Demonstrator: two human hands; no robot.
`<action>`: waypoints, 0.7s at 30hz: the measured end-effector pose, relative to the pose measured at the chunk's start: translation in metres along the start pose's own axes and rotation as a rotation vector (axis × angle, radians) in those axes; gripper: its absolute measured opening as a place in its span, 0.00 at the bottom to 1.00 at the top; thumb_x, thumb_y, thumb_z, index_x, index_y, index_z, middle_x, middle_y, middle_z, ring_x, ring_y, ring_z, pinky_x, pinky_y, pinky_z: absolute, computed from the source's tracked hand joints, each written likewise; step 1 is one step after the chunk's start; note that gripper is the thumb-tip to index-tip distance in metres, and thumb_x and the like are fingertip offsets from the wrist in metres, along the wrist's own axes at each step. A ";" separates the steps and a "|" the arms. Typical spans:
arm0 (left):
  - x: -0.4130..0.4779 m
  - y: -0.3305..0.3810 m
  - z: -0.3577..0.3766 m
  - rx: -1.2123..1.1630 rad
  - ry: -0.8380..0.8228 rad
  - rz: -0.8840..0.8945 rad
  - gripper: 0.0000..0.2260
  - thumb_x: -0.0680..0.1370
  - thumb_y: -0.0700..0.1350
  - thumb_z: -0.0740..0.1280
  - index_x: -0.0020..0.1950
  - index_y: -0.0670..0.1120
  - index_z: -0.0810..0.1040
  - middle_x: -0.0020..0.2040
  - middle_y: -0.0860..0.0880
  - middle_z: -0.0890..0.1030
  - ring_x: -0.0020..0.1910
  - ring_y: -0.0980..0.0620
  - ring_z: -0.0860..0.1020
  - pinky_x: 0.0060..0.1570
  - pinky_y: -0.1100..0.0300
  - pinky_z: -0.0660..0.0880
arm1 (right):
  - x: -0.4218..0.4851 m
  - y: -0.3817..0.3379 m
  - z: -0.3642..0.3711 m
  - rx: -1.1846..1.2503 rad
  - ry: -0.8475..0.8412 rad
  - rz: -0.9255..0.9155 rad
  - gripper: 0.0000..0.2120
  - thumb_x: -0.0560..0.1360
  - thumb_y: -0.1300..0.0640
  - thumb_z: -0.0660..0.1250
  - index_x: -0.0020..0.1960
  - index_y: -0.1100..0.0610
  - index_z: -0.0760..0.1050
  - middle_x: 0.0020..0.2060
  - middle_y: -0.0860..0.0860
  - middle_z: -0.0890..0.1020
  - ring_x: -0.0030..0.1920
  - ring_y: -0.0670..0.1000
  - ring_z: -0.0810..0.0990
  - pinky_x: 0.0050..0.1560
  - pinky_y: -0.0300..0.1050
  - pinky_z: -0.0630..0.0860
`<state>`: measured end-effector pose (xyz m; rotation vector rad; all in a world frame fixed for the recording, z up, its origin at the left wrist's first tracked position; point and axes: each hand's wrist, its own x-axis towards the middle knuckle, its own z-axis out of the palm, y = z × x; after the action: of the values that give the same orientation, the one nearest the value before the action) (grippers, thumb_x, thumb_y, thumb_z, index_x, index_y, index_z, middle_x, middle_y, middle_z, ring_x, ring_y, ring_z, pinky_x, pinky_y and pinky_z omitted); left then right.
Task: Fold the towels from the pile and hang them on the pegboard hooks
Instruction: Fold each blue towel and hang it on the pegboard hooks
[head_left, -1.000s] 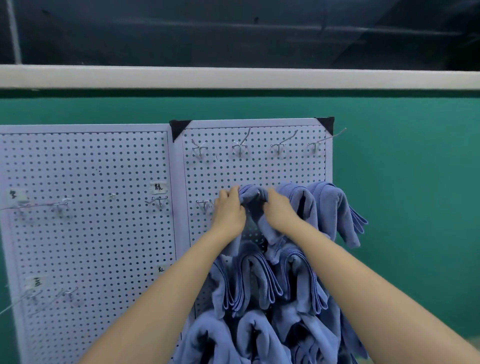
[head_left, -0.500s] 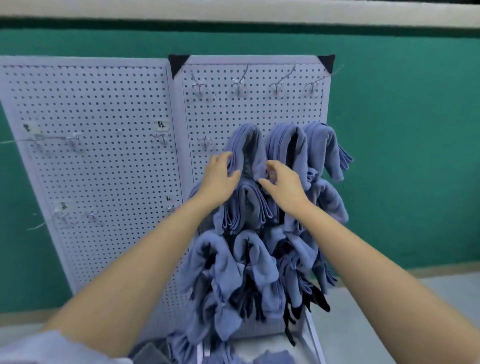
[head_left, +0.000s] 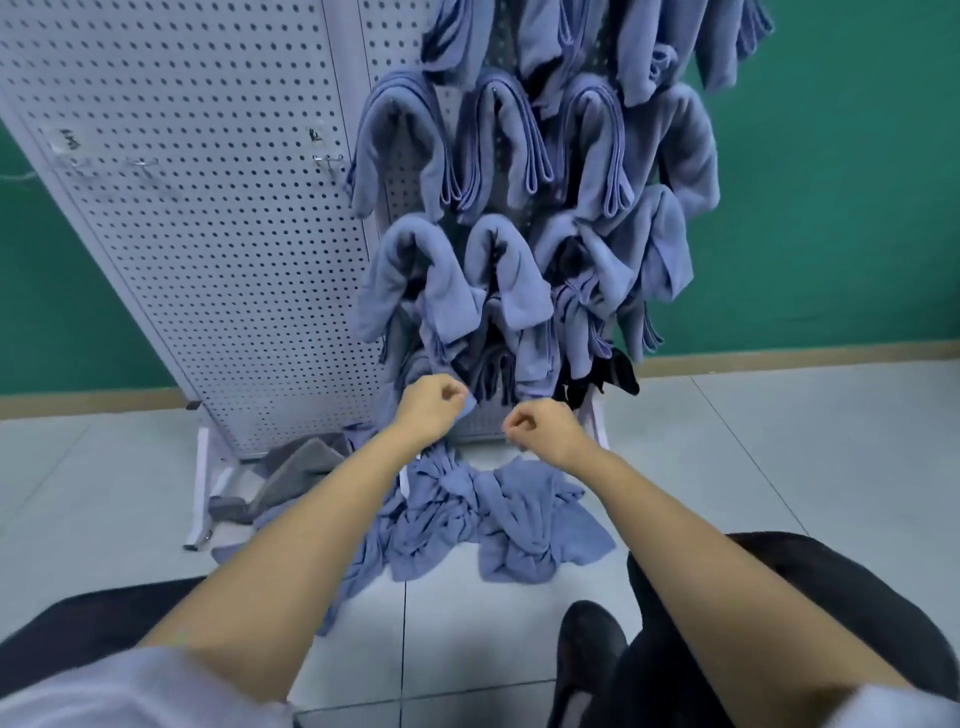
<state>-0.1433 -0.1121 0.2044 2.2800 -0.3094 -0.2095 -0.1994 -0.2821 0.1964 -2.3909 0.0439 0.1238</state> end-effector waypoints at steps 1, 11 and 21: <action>-0.001 -0.019 0.016 -0.007 -0.045 -0.051 0.06 0.81 0.39 0.61 0.48 0.44 0.76 0.43 0.45 0.75 0.43 0.48 0.71 0.45 0.57 0.68 | 0.003 0.014 0.013 -0.011 -0.029 0.044 0.07 0.76 0.64 0.64 0.45 0.63 0.80 0.37 0.53 0.80 0.39 0.51 0.77 0.48 0.47 0.77; 0.027 -0.141 0.151 0.012 -0.257 -0.359 0.09 0.70 0.43 0.56 0.29 0.47 0.64 0.31 0.42 0.66 0.33 0.50 0.63 0.33 0.59 0.58 | 0.059 0.131 0.108 -0.155 -0.201 0.347 0.16 0.75 0.65 0.59 0.31 0.52 0.65 0.39 0.64 0.77 0.37 0.52 0.68 0.31 0.41 0.61; 0.075 -0.187 0.252 -0.659 -0.241 -0.921 0.07 0.78 0.38 0.64 0.41 0.40 0.73 0.34 0.42 0.73 0.32 0.47 0.72 0.34 0.55 0.70 | 0.080 0.204 0.183 -0.190 -0.321 0.360 0.02 0.74 0.56 0.63 0.44 0.54 0.71 0.38 0.52 0.74 0.42 0.54 0.73 0.38 0.44 0.67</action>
<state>-0.1057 -0.1917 -0.1063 1.5820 0.6349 -0.9065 -0.1479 -0.3066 -0.0834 -2.4986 0.3241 0.7062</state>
